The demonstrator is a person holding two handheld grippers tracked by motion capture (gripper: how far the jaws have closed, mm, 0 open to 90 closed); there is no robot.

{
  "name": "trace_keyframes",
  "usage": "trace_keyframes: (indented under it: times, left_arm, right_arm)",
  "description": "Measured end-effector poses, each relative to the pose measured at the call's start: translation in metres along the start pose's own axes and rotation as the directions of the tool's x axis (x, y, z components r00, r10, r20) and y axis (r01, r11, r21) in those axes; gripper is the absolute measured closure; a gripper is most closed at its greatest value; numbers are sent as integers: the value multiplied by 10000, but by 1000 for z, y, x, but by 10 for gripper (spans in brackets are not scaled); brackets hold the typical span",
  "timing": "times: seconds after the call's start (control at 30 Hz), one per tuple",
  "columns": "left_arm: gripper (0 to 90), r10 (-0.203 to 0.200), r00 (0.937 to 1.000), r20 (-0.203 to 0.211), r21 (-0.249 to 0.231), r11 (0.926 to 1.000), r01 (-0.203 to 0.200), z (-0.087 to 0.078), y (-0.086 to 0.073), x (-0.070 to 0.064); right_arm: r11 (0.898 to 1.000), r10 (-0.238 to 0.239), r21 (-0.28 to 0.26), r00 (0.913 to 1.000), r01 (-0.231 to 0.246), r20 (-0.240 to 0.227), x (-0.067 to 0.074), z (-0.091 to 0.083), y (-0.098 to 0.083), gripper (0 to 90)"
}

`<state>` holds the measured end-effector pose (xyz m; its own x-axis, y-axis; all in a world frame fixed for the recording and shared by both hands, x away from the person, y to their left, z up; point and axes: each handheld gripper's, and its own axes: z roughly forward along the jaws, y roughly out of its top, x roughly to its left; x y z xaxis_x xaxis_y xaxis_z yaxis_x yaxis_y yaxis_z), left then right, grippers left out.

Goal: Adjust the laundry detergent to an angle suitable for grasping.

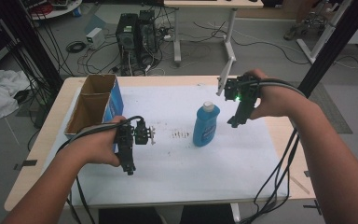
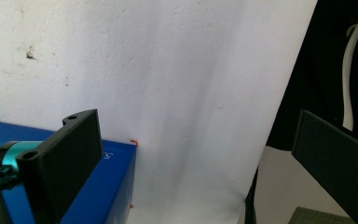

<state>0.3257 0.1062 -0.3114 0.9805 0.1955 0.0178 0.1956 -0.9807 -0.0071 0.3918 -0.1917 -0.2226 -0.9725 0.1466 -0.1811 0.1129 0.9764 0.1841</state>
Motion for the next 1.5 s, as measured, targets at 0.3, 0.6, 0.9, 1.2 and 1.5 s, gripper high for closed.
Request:
trace_keyframes:
  times: [0.3,0.6,0.9,1.2,1.5]
  left_arm:
    - [17,21,10000,33,57,10000,-21,2,1,1]
    - [17,-347,9994,-71,-150,9993,346,0,-2,2]
    - [17,-497,9988,-19,-1125,9924,492,-10,-6,6]
    - [17,-911,9945,519,-2956,9498,1025,-17,-8,11]
    - [17,-1287,9893,684,-4649,8733,1457,-15,-3,14]
  right_arm:
    - [9981,552,261,9984,-549,-109,-1,21,-36,128]
    - [9969,733,303,9970,-725,-261,-2,34,-48,128]
    - [9968,776,202,9967,-772,-245,-5,36,-46,128]
    - [9964,837,168,9962,-833,-247,-6,36,-47,128]
    - [9959,908,51,9955,-907,-263,-7,35,-51,128]
